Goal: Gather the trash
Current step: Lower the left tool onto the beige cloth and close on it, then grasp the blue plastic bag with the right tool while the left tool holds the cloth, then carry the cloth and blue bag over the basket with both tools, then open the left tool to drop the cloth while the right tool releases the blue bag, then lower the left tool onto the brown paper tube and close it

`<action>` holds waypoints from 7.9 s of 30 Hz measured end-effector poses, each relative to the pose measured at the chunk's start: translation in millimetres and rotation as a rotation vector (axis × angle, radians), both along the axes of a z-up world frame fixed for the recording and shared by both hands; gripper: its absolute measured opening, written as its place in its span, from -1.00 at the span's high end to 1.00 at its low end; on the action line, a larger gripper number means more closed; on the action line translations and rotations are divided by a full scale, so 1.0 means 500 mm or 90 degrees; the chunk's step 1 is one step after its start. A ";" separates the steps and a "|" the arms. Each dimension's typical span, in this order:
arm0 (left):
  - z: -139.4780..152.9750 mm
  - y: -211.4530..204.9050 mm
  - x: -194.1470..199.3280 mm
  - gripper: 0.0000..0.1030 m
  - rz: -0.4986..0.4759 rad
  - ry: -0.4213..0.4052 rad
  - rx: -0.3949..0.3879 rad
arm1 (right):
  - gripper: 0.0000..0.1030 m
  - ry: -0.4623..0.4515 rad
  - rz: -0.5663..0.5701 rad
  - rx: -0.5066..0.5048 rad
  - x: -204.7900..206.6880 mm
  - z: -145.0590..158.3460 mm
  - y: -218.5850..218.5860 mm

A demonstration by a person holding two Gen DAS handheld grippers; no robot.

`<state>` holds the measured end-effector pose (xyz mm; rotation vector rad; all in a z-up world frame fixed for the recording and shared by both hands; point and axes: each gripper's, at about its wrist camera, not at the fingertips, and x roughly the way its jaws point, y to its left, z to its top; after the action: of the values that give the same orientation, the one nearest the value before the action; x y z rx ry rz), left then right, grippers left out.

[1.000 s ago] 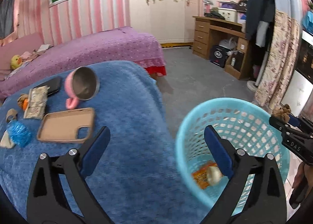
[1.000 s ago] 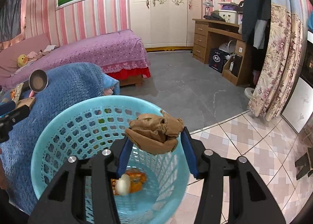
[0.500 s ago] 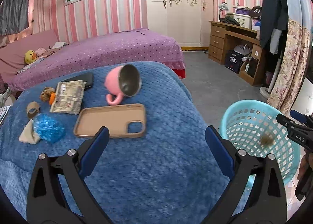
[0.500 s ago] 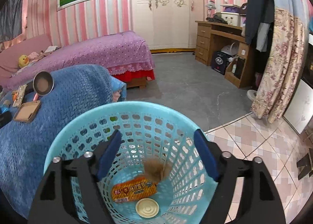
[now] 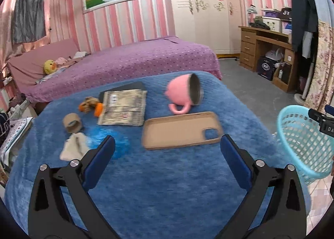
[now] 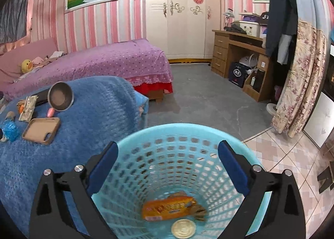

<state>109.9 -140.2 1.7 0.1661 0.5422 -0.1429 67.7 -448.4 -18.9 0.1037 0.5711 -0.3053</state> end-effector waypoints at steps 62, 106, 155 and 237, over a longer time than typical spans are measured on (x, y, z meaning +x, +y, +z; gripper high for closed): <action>-0.058 0.540 0.133 0.52 0.200 0.076 -0.063 | -0.85 0.036 0.311 -0.076 0.180 0.008 0.676; 0.002 0.267 0.072 0.52 0.079 0.032 -0.093 | 0.30 0.040 0.209 -0.027 0.114 -0.004 0.342; -0.004 -0.209 -0.006 0.52 -0.132 0.014 -0.073 | 0.30 0.062 0.016 -0.023 -0.017 -0.029 -0.109; 0.044 0.170 0.181 -0.89 0.070 -0.022 0.003 | -0.88 -0.011 0.050 -0.036 0.144 0.069 0.208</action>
<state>200.1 -54.9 23.6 0.1427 0.5154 -0.0312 139.6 -344.3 15.4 0.0298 0.5473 -0.2435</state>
